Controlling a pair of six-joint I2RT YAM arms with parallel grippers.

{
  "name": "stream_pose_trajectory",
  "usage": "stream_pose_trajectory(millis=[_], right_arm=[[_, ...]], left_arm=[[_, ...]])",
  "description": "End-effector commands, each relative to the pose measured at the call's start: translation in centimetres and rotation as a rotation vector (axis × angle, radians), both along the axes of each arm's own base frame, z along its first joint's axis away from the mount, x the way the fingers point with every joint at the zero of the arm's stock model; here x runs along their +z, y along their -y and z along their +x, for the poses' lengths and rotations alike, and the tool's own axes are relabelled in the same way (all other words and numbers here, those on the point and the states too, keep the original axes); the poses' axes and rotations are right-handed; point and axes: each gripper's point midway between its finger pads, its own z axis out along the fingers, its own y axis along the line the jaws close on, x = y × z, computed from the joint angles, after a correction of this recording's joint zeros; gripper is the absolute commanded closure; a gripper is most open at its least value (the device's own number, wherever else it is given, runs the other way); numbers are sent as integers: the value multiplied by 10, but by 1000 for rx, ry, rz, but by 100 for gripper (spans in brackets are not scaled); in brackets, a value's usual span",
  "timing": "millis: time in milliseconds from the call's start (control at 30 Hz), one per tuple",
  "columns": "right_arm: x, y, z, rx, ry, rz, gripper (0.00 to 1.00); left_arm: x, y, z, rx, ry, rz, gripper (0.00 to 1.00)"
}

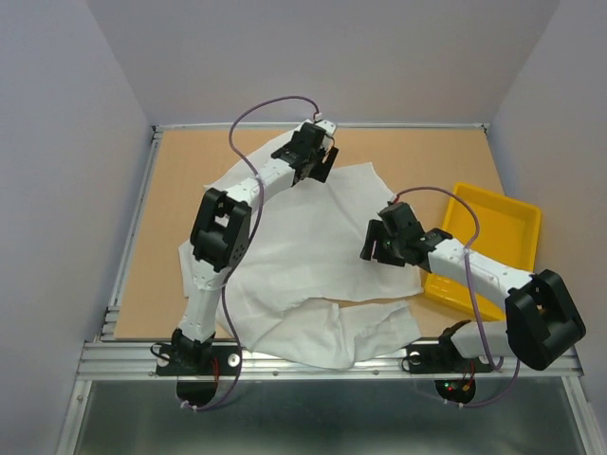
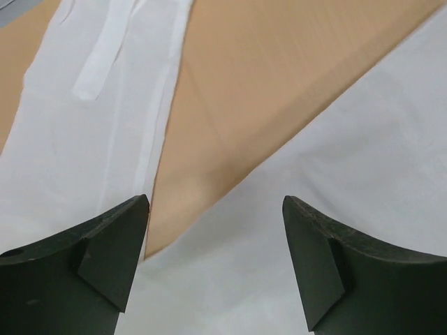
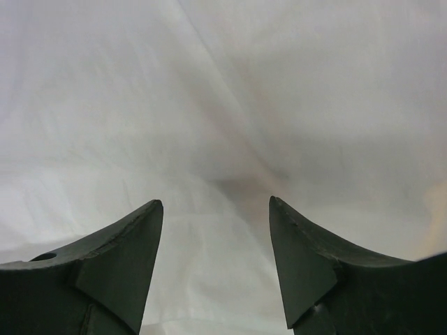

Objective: Fold and stack the long sleeve shirts
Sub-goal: Flatten the shirt out

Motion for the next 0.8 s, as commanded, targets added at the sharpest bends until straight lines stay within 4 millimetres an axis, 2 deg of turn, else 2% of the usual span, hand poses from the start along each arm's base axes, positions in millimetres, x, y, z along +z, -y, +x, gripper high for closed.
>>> stream_pose_trajectory(millis=[0, 33, 67, 100, 133, 167, 200, 233, 267, 300, 367, 400, 467, 500, 567, 600, 667, 700, 767], right_arm=[[45, -13, 27, 77, 135, 0, 31], [51, -14, 32, 79, 150, -3, 27], [53, -14, 33, 89, 157, -11, 27], [56, -14, 37, 90, 164, -19, 27], [55, -14, 39, 88, 163, -29, 27], [53, -13, 41, 89, 158, -43, 27], [53, -12, 43, 81, 162, -55, 27], [55, -9, 48, 67, 173, -71, 27], [54, -8, 50, 65, 176, -85, 27], [53, -5, 54, 54, 179, -107, 29], [54, -3, 59, 42, 184, -128, 33], [52, -2, 61, 37, 181, -138, 35], [44, 1, 66, 30, 165, -167, 38], [43, 2, 69, 21, 164, -176, 39], [32, 3, 72, 15, 141, -203, 39], [31, 4, 75, 4, 139, -208, 40], [22, 7, 78, -9, 119, -225, 41], [19, 9, 80, -19, 112, -230, 41], [15, 10, 85, -27, 105, -237, 42]], left_arm=[[103, -48, -19, 261, 151, -140, 11], [122, -57, -30, 311, 160, -202, 11], [121, -68, -38, 354, 150, -206, 11], [98, -82, -55, 391, 96, -178, 11], [109, -91, -67, 416, 103, -214, 11], [85, -99, -83, 453, 49, -213, 11], [79, -105, -93, 477, 31, -221, 11], [81, -113, -105, 495, 26, -235, 11], [72, -118, -113, 527, 5, -252, 11], [53, -131, -130, 555, -30, -227, 11], [33, -148, -144, 607, -65, -218, 11], [12, -158, -156, 637, -104, -203, 11], [2, -180, -165, 708, -111, -209, 11], [-15, -190, -177, 741, -138, -201, 11], [-20, -210, -183, 797, -144, -223, 11], [-32, -218, -192, 817, -167, -219, 11], [-38, -224, -195, 828, -181, -245, 11], [-44, -236, -198, 860, -189, -239, 11], [-53, -245, -197, 882, -205, -234, 11]])
